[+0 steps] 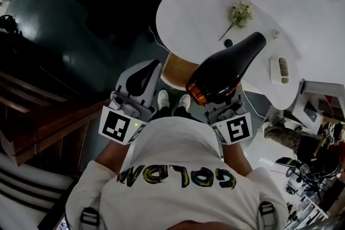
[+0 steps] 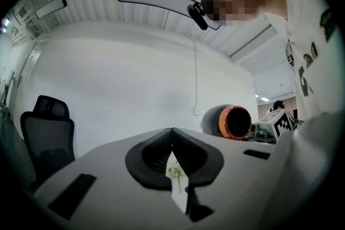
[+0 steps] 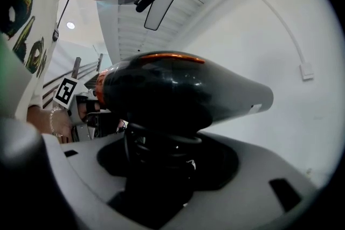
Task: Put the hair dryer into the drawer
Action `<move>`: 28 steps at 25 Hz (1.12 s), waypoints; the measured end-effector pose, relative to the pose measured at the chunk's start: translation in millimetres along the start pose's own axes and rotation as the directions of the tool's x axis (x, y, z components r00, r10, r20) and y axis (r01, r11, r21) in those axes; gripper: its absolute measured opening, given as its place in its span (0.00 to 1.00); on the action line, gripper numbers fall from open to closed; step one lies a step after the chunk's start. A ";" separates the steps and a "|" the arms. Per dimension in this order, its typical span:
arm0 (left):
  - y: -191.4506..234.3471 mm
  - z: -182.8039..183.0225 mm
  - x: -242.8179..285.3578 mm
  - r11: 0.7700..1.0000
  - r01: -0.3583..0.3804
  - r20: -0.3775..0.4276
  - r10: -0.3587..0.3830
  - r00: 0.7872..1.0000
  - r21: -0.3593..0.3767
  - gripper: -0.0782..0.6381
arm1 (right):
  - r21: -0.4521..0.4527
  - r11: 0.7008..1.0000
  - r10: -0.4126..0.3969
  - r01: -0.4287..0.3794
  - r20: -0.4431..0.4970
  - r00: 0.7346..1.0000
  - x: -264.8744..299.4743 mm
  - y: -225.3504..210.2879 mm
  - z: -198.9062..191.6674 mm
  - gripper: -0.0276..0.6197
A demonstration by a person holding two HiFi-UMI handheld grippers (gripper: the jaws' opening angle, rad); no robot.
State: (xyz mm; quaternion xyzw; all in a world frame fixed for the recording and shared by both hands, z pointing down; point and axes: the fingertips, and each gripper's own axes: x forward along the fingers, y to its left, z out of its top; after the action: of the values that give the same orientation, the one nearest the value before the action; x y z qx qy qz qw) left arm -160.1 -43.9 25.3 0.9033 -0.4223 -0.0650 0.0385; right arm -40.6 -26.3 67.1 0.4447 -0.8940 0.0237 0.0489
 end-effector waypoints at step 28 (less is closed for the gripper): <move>14.3 -214.6 10.2 0.992 0.006 -0.288 -0.042 0.957 -0.123 0.12 | 0.259 0.877 0.475 -0.404 -0.343 0.810 -6.4 33.1 -226.5 0.47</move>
State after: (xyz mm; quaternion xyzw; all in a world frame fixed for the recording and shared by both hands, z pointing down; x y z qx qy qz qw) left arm -132.4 -57.7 238.4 0.9041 -0.3964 0.0420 0.1539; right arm -48.1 18.2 291.6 0.2134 -0.9383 0.2016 0.1830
